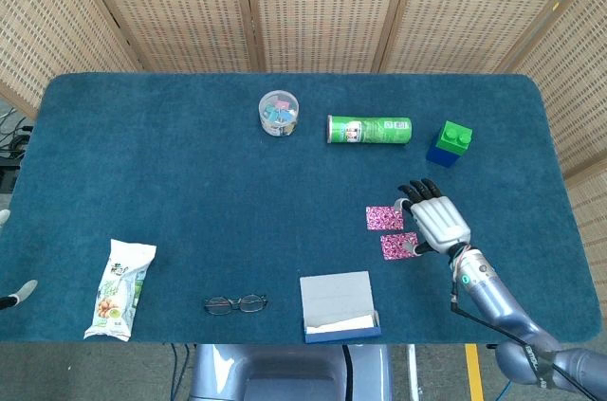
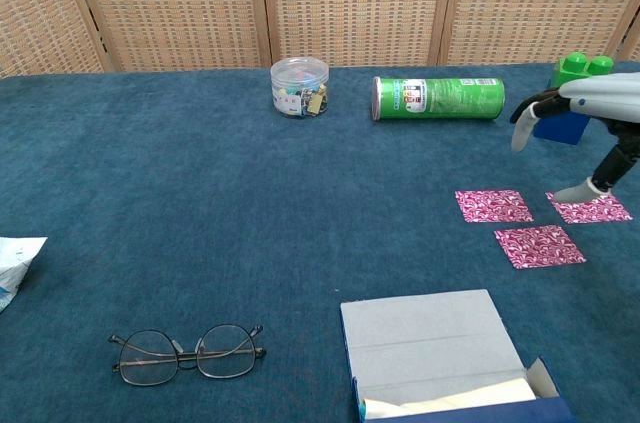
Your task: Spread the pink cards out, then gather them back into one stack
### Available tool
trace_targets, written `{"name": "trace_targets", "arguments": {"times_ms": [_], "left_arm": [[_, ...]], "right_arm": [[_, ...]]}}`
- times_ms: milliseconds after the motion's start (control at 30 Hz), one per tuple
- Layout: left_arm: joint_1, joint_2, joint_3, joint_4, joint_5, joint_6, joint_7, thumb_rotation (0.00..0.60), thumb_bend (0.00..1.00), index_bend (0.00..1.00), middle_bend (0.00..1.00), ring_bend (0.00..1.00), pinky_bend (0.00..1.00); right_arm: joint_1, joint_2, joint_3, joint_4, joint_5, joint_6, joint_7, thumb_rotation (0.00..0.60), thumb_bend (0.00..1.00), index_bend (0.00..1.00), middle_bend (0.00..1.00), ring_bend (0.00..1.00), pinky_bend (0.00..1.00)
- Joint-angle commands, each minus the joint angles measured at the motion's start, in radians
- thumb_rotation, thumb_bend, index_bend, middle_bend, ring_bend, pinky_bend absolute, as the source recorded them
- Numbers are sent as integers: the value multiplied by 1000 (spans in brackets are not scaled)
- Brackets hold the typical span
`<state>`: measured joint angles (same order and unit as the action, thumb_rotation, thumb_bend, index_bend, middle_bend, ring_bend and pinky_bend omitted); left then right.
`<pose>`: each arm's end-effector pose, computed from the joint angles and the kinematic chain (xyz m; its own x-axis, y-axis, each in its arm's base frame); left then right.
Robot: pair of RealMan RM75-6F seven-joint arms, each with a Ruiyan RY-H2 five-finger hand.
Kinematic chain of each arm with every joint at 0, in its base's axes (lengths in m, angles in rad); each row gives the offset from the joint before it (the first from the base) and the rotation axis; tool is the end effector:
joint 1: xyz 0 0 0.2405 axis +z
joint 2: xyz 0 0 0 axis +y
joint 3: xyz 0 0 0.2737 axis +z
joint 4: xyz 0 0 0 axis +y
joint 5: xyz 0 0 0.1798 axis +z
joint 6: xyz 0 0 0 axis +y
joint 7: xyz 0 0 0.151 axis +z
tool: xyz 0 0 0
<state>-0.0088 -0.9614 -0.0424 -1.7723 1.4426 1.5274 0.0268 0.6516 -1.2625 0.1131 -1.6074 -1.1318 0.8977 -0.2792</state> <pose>-0.3109 0.1601 0.2391 0.4161 0.0011 0.9093 0.9036 0.1113 -0.4136 -0.2177 -0.3387 0.0863 0.5192 -0.3216 0.7918 -0.8485 -0.3052 0.4324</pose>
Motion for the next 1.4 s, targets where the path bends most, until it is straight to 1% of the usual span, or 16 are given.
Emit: {"name": "trace_targets", "arguments": {"times_ms": [33, 300, 467, 867, 1400], "left_arm": [[2, 1, 1, 5, -3, 0, -6, 600, 58, 0, 0, 0, 0], [5, 3, 1, 20, -6, -2, -22, 600, 58, 0, 0, 0, 0], [3, 2, 1, 27, -7, -8, -27, 600, 58, 0, 0, 0, 0], [4, 4, 2, 30, -12, -11, -27, 600, 58, 0, 0, 0, 0], [7, 5, 4, 30, -15, -13, -26, 600, 57, 0, 0, 0, 0]], "right_arm": [[36, -44, 17, 43, 45, -35, -35, 600, 260, 310, 140, 0, 0], [84, -132, 32, 137, 130, -63, -88, 600, 260, 324, 140, 0, 0], [100, -185, 26, 209, 172, -73, -114, 600, 260, 324, 140, 0, 0], [112, -254, 11, 314, 193, -80, -133, 600, 260, 328, 140, 0, 0], [110, -295, 2, 390, 192, -95, -127, 600, 260, 329, 141, 0, 0]]}}
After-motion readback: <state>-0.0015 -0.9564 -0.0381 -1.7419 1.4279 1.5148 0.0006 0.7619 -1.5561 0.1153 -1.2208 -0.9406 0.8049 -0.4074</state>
